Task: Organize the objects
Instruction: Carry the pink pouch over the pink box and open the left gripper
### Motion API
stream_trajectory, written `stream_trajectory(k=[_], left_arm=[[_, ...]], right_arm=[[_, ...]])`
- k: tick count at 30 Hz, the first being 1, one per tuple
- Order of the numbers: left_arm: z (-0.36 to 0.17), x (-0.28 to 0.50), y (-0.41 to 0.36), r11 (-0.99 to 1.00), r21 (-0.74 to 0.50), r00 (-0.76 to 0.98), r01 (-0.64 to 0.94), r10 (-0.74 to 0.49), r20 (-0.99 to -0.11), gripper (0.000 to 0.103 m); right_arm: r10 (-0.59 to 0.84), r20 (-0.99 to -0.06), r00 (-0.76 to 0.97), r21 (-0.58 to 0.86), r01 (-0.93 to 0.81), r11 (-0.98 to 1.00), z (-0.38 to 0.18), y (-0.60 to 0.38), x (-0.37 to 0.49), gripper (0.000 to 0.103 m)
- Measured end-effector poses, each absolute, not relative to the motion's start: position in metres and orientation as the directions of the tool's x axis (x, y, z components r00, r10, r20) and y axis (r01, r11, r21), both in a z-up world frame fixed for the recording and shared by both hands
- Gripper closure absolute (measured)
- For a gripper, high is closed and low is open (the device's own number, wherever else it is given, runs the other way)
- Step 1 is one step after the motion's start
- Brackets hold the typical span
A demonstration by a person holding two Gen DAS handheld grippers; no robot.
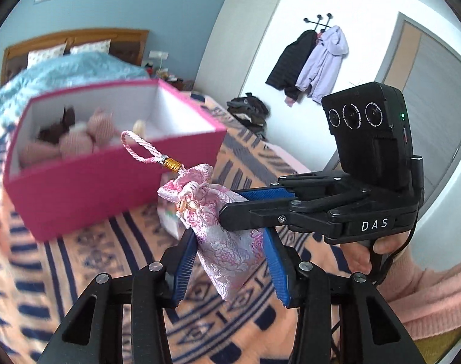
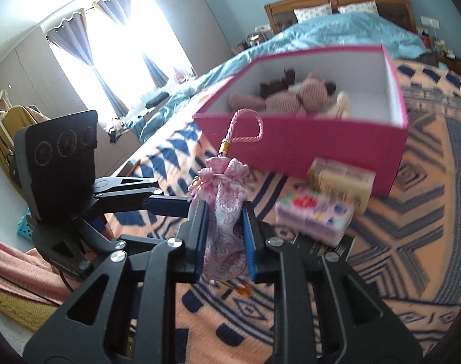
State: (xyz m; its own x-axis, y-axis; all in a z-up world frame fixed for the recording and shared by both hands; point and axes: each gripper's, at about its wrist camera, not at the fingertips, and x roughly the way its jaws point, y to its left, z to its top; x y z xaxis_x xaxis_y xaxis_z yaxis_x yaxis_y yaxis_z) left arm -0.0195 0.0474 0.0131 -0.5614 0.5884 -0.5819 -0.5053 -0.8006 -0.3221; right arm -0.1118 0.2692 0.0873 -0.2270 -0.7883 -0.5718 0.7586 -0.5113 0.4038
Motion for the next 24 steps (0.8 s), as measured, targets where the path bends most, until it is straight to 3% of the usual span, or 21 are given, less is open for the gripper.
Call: stream_trajectory(k=[24], left_arm=[[0.102, -0.099, 0.054, -0.831, -0.173, -0.675, -0.529, 0.536, -0.507, 0.059]], right_arm=[[-0.814, -0.452, -0.364, 0.333, 0.778, -0.533, 0.176, 0.269, -0.193, 0.079]])
